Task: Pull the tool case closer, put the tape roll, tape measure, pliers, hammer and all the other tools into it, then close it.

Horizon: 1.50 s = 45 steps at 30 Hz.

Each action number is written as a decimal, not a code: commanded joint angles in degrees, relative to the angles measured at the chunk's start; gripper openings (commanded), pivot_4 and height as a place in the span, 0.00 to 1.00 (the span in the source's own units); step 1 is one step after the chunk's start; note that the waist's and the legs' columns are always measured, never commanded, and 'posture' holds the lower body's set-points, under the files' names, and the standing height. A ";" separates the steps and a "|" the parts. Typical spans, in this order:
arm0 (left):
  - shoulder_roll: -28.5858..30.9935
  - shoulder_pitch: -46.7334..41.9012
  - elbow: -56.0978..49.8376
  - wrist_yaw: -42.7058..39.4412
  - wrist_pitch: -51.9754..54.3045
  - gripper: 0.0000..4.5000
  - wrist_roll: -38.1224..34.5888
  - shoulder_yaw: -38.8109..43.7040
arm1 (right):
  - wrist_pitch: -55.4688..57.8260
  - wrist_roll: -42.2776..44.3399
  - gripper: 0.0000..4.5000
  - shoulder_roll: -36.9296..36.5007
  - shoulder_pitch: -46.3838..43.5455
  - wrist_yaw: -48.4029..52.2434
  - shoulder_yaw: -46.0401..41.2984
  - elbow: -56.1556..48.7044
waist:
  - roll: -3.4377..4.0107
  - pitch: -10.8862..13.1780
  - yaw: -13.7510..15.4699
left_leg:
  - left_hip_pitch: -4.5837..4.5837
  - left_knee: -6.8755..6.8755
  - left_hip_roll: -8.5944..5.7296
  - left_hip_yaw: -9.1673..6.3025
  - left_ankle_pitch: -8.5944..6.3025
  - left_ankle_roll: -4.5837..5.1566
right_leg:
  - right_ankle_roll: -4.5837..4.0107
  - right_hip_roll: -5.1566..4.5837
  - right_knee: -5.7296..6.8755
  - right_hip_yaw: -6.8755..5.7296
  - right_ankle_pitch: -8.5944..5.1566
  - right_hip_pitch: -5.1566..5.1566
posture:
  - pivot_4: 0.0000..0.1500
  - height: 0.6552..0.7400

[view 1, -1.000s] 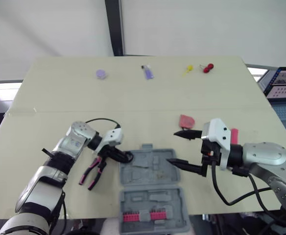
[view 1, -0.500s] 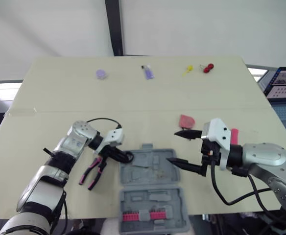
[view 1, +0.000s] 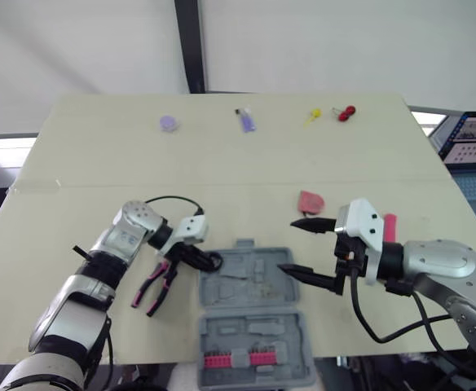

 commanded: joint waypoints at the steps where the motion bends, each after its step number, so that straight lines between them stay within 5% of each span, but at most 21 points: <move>1: -0.13 -0.66 -0.64 -0.46 -0.14 0.00 -0.04 0.39 | -1.27 -0.02 1.00 0.29 0.01 -0.41 -0.79 -2.03 | 0.00 0.00 0.01 | 0.00 0.00 0.00 0.00 0.00 0.00 | 0.00 0.00 0.00 0.00 0.00 0.00 | 1.00 1.00; 12: -0.32 -0.51 -0.68 0.71 -0.77 0.00 0.04 0.75 | -1.45 -0.32 1.00 0.42 -0.24 -0.21 -0.48 -1.51 | 0.00 0.00 0.03 | 0.00 0.01 0.00 0.00 0.00 0.00 | 0.00 0.00 0.00 0.00 0.00 0.00 | 1.00 1.00; 15: -0.41 -0.48 -0.68 1.17 -1.30 0.23 0.06 0.79 | -1.47 -0.39 1.00 0.49 -0.27 -0.16 -0.45 -1.47 | 0.00 0.00 0.05 | 0.00 0.01 0.00 0.00 0.00 0.00 | 0.00 0.00 0.00 0.00 0.00 0.00 | 1.00 1.00; 33: 2.82 -0.06 -11.46 -1.73 7.33 0.23 -3.24 2.10 | -1.28 -0.13 1.00 0.79 0.53 -0.04 -0.84 -2.26 | 0.00 0.00 -0.05 | -0.03 0.05 0.01 -0.01 0.00 0.00 | 0.00 0.00 0.01 0.00 0.00 0.00 | 1.00 1.00; 45: -1.08 8.64 -11.33 7.30 -4.80 0.23 -7.58 9.62 | -1.94 -0.24 1.00 0.51 0.79 0.61 -1.16 -1.63 | -0.01 0.00 0.09 | -0.06 0.14 0.00 -0.06 -0.02 0.03 | 0.00 0.00 0.01 -0.01 0.00 0.02 | 1.00 1.00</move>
